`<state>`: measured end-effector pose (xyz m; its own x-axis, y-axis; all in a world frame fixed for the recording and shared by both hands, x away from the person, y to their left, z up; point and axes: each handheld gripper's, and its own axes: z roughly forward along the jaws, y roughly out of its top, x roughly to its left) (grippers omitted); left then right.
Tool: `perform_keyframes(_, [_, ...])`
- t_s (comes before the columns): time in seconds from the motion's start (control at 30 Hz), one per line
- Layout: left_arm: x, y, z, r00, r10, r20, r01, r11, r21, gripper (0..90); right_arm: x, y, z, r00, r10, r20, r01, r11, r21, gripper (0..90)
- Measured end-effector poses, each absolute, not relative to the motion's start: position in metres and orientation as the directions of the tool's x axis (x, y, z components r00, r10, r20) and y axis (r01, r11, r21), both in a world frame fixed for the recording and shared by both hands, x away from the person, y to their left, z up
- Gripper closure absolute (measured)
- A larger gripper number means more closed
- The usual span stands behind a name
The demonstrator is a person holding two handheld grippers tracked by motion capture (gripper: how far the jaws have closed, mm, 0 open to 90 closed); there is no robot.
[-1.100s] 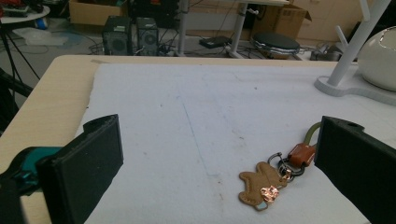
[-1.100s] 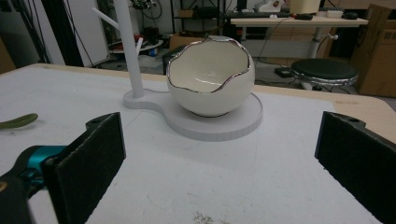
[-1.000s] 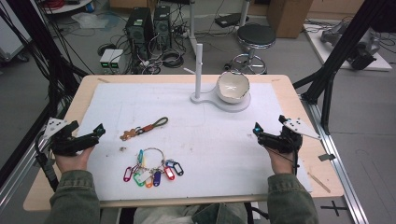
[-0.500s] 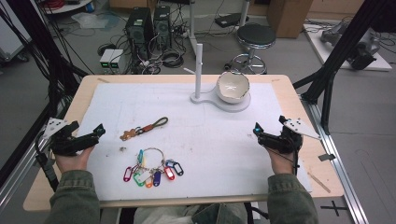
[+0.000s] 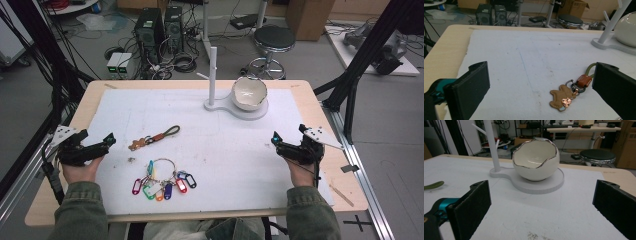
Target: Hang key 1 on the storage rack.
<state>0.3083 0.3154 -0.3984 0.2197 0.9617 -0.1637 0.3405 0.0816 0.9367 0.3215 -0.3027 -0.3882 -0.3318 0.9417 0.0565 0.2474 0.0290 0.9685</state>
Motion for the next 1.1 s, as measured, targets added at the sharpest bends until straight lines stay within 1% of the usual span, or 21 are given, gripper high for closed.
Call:
perform_keyframes(0.23, [0.316,0.305,-0.398,0.25,0.954,-0.165,0.359,0.066,0.931,1.7,0.322,-0.304,-0.388,-0.329,0.943,0.058,0.247,0.027,0.969,0.7])
perform_keyframes(0.37, [0.32,0.3,-0.395,0.269,0.952,-0.142,0.368,0.035,0.929,1.7,0.322,-0.304,-0.388,-0.328,0.943,0.058,0.251,0.027,0.968,0.7])
perform_keyframes(0.53, [0.324,0.295,-0.396,0.291,0.947,-0.136,0.392,0.012,0.92,1.8,0.322,-0.304,-0.389,-0.329,0.943,0.055,0.249,0.03,0.968,0.7])
perform_keyframes(0.67, [0.327,0.293,-0.393,0.308,0.94,-0.145,0.4,0.011,0.917,1.7,0.321,-0.304,-0.388,-0.327,0.943,0.06,0.252,0.026,0.967,0.7])
perform_keyframes(0.8, [0.33,0.292,-0.392,0.325,0.927,-0.186,0.408,0.04,0.912,1.8,0.321,-0.304,-0.388,-0.326,0.943,0.061,0.253,0.025,0.967,0.7])
perform_keyframes(0.87, [0.333,0.291,-0.392,0.329,0.93,-0.166,0.416,0.015,0.909,1.7,0.321,-0.303,-0.389,-0.326,0.944,0.059,0.255,0.028,0.967,0.7])
perform_keyframes(1.1, [0.337,0.288,-0.39,0.34,0.927,-0.159,0.427,-0.002,0.904,1.8,0.321,-0.303,-0.389,-0.325,0.944,0.061,0.257,0.027,0.966,0.7])
